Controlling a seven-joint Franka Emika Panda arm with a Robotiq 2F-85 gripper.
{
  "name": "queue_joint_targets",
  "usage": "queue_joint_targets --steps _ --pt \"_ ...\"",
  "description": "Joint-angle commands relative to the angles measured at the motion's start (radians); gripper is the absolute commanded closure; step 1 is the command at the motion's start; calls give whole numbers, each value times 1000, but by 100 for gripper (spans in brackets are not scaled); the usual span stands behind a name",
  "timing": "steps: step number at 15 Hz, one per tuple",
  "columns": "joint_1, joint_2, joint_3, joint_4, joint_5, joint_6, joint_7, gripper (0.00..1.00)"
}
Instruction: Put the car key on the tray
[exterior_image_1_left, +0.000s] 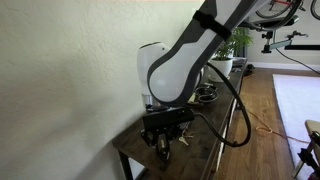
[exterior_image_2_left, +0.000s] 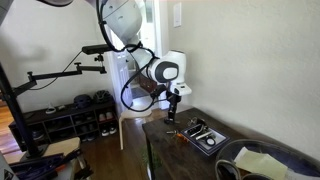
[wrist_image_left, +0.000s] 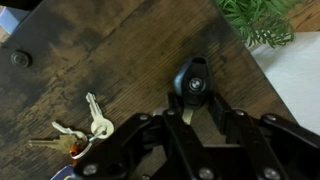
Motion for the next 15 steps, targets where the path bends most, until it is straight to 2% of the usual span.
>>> queue_joint_targets --steps 1,4,6,15 --pt "4 8 -5 -9 41 38 -16 92" --pt "1 -2 -8 -21 57 45 -15 96" --pt "4 -14 -17 -30 53 46 -10 93" --pt "18 -132 -56 -107 26 104 11 93"
